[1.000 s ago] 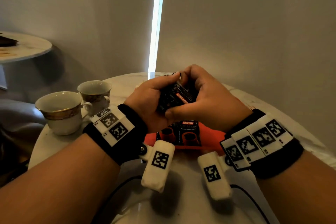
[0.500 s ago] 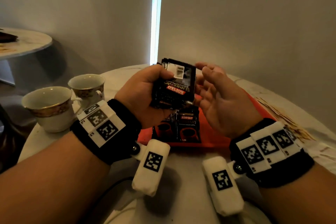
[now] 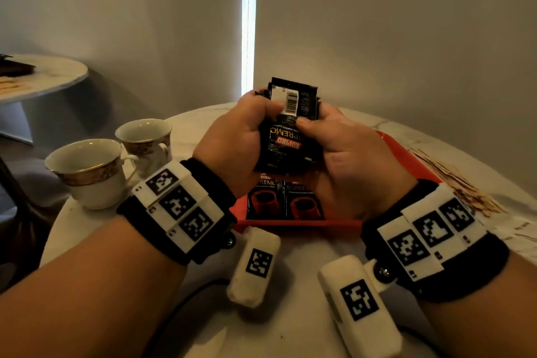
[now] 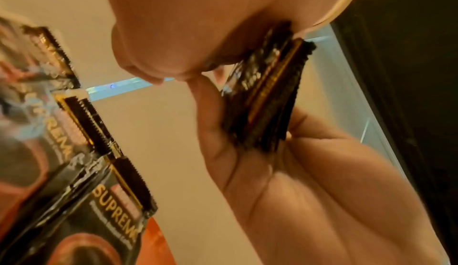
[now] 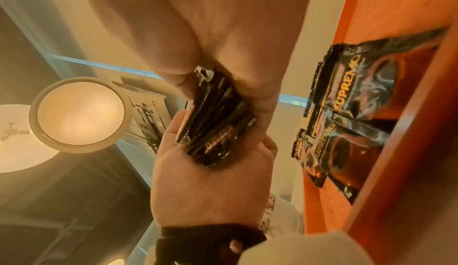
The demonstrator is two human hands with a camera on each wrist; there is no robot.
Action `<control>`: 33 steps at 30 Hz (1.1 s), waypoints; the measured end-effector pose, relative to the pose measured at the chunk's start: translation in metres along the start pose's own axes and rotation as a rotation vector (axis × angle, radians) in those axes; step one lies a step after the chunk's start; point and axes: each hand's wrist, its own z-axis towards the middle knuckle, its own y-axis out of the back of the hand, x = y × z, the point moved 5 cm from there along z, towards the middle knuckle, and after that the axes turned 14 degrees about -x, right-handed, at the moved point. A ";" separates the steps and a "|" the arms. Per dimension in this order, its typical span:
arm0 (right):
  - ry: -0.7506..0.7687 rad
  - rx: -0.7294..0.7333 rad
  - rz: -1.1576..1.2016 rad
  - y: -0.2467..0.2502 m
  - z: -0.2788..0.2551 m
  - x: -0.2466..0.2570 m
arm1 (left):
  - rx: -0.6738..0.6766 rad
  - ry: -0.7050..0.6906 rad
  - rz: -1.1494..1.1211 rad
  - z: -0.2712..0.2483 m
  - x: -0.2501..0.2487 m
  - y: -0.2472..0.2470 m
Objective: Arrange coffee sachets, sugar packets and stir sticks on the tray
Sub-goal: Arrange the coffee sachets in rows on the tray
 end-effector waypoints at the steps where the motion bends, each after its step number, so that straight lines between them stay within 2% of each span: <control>1: 0.016 -0.004 0.006 0.002 0.002 0.002 | -0.034 -0.016 -0.011 0.001 -0.002 0.001; 4: 0.047 -0.019 0.051 0.007 0.006 0.006 | -0.110 -0.092 0.007 0.006 -0.007 0.008; 10: 0.048 -0.029 0.084 0.017 0.013 0.003 | -0.128 -0.209 0.101 0.005 -0.014 0.009; 23: 0.024 -0.113 0.113 0.025 0.020 -0.002 | -0.148 -0.306 0.256 0.015 -0.017 0.022; 25: 0.032 -0.117 0.089 0.026 0.019 0.000 | -0.170 -0.302 0.252 0.017 -0.018 0.023; 30: 0.094 -0.107 0.088 0.036 0.020 0.012 | -0.189 -0.196 0.074 0.024 -0.024 0.028; 33: 0.100 -0.046 0.105 0.036 0.019 0.016 | -0.212 -0.189 0.163 0.025 -0.022 0.037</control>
